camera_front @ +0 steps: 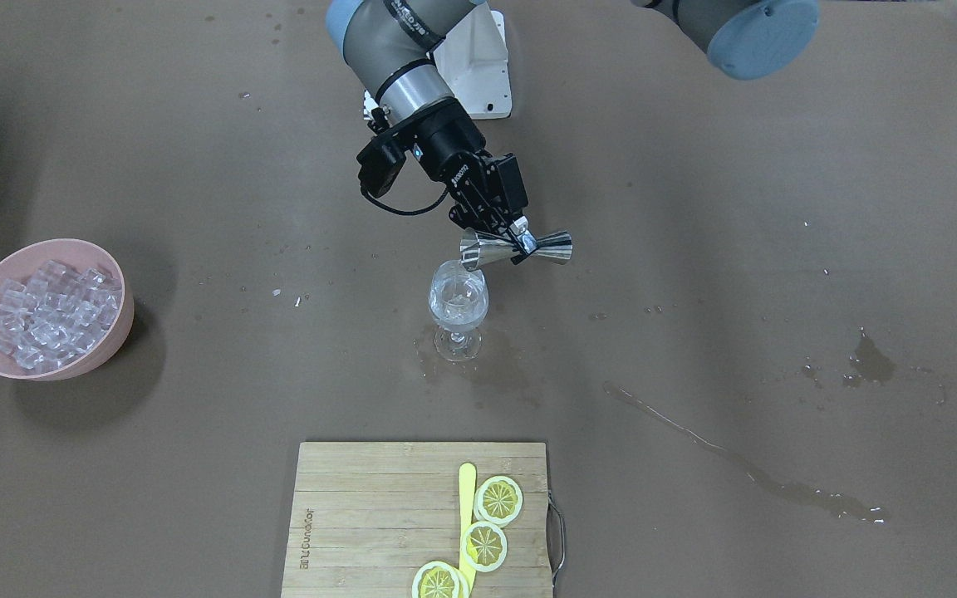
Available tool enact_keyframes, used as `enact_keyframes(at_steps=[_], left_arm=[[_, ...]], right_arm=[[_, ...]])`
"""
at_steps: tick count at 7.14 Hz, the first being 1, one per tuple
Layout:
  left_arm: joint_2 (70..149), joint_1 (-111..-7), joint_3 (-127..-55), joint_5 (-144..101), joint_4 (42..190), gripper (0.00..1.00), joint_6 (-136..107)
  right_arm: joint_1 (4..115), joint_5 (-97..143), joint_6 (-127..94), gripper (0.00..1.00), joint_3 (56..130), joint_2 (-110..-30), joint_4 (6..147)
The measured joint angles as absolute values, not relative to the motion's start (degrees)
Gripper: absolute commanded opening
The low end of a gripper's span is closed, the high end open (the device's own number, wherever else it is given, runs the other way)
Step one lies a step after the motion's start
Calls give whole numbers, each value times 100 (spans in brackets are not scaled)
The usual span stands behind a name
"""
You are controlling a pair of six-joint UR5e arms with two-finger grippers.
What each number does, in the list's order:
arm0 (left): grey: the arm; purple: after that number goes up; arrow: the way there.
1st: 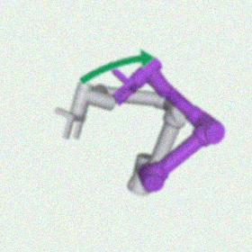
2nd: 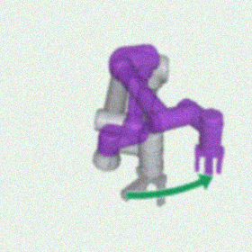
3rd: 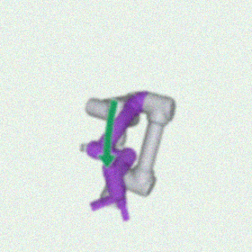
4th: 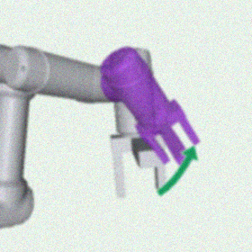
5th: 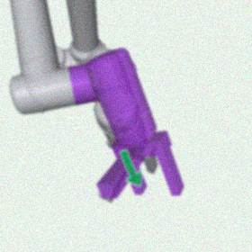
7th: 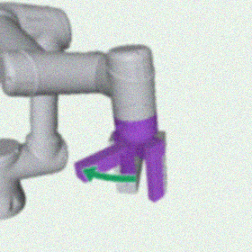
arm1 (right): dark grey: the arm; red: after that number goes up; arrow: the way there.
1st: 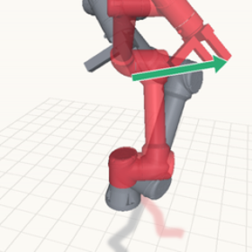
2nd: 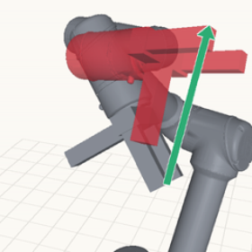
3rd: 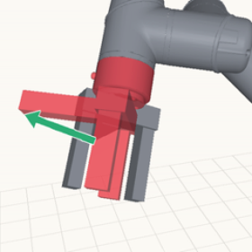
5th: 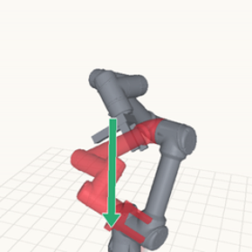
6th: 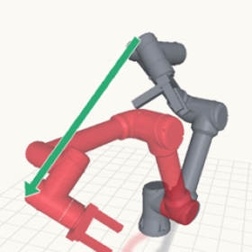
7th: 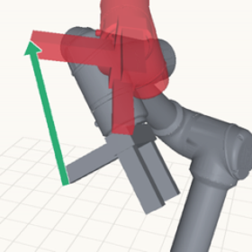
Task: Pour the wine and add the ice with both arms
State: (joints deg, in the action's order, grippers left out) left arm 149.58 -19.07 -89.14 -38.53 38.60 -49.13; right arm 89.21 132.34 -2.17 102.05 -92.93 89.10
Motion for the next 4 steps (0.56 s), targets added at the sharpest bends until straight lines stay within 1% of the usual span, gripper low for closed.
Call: enact_keyframes(at_steps=[4], left_arm=[[14989,-1911,-8922,-3782,3812,0,-5056]], right_arm=[[8921,13228,-258,99,10213,-9279,8912]])
